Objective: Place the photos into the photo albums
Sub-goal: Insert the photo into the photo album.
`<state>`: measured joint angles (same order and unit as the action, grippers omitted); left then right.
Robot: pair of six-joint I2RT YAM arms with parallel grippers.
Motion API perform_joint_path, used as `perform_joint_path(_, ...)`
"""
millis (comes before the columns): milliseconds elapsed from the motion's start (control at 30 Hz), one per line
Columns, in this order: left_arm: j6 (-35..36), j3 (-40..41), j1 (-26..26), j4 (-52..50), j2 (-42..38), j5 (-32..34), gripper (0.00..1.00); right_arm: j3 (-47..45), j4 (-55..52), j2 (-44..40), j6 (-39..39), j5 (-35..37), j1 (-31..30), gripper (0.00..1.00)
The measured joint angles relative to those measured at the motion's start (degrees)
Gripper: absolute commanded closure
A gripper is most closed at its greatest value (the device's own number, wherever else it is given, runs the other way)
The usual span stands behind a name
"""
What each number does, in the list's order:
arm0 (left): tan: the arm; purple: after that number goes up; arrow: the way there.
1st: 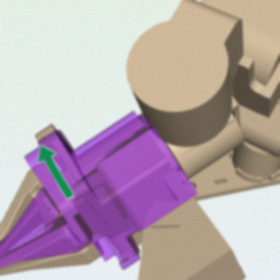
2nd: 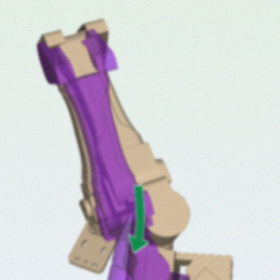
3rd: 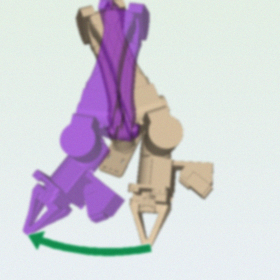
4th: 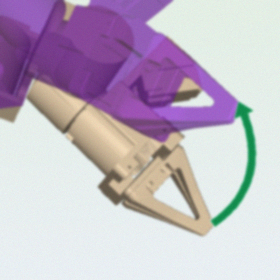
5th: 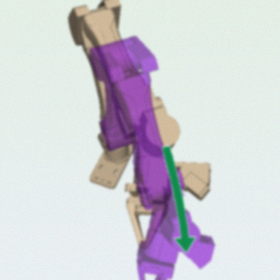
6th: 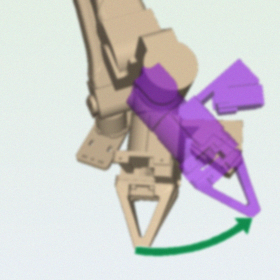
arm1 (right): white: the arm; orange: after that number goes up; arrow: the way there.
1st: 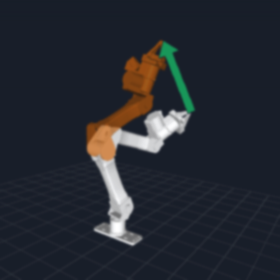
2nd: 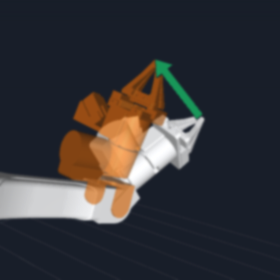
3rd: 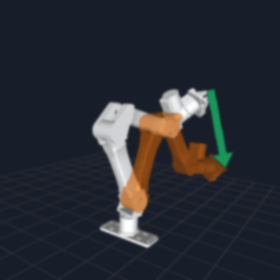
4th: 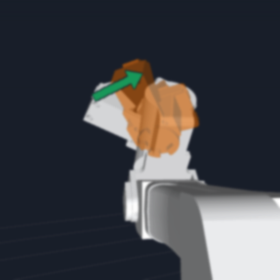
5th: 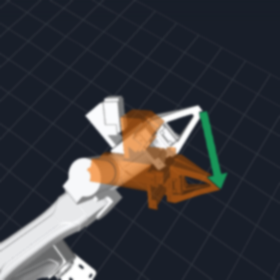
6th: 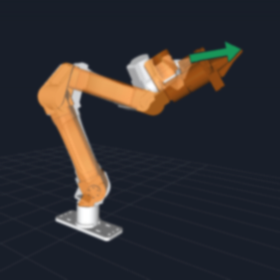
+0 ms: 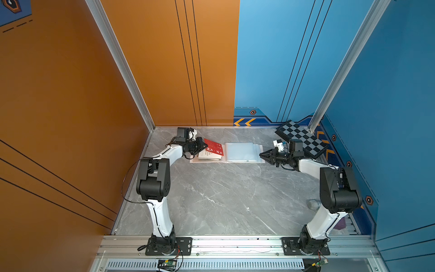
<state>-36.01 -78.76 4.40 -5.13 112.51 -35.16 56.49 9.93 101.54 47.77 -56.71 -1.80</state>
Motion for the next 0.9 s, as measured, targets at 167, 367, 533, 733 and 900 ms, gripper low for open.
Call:
perform_joint_path(167,-1.2,0.0,-0.1,1.5,0.0,-1.1,1.0,0.0,0.0,0.0,0.0,0.0,0.0,0.81)
perform_joint_path(367,-2.0,0.0,-0.1,2.6,0.0,-1.8,1.0,0.0,0.0,0.0,0.0,0.0,0.0,0.8)
perform_joint_path(533,-2.4,0.0,0.2,2.9,0.0,-2.0,1.0,0.0,0.0,0.0,0.0,0.0,0.0,0.81)
perform_joint_path(733,-2.6,-0.1,1.0,3.3,0.4,-2.2,1.0,0.0,0.0,0.2,0.0,0.0,0.0,0.8)
perform_joint_path(900,-2.6,-0.4,1.4,3.5,1.6,-2.4,1.0,0.0,-0.1,0.5,0.0,0.0,0.0,0.8)
